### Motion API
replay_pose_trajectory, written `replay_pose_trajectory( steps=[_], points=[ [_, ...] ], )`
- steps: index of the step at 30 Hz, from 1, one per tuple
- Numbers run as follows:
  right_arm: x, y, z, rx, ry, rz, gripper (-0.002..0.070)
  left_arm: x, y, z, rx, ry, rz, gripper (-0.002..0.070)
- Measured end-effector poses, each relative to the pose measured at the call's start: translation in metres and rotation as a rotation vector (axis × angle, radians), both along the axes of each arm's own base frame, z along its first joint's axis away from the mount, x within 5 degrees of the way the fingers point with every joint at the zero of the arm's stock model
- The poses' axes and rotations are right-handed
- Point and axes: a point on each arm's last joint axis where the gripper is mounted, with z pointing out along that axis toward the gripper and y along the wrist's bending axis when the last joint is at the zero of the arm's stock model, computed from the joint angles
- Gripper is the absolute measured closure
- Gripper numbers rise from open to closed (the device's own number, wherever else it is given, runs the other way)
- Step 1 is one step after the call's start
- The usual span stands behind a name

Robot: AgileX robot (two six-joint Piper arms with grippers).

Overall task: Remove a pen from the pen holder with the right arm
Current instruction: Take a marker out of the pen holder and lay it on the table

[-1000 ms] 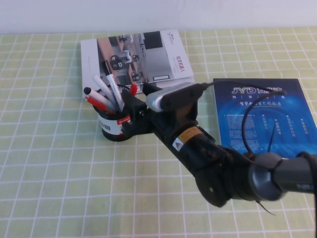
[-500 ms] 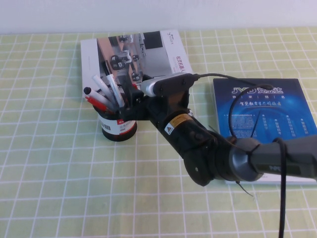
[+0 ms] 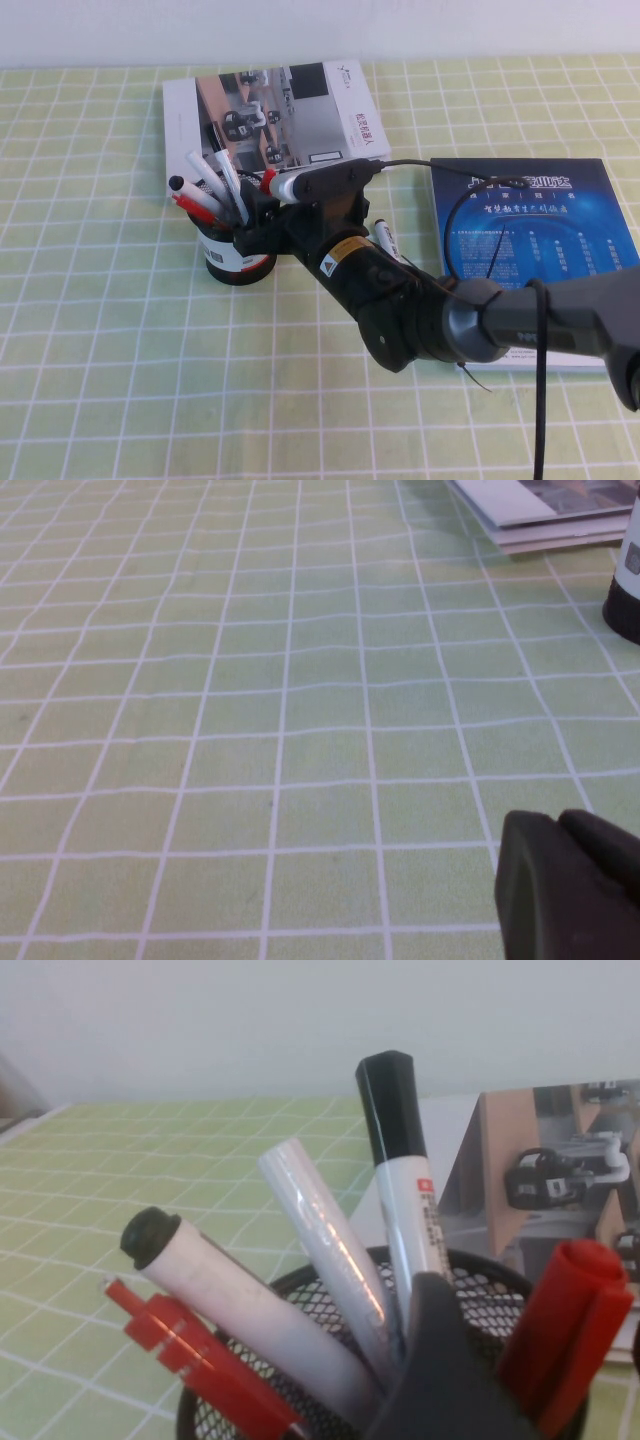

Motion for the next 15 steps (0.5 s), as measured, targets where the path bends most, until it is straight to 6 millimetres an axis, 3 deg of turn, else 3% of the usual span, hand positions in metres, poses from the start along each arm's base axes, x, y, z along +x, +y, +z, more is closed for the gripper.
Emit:
replay_pose_trajectory(
  steps=[15],
  points=[
    [0.0003,-0.0004,0.0033,0.024,-0.027,-0.005,0.0389,0.0,0.0,0.0,0.0,0.0,0.0,0.068]
  ],
)
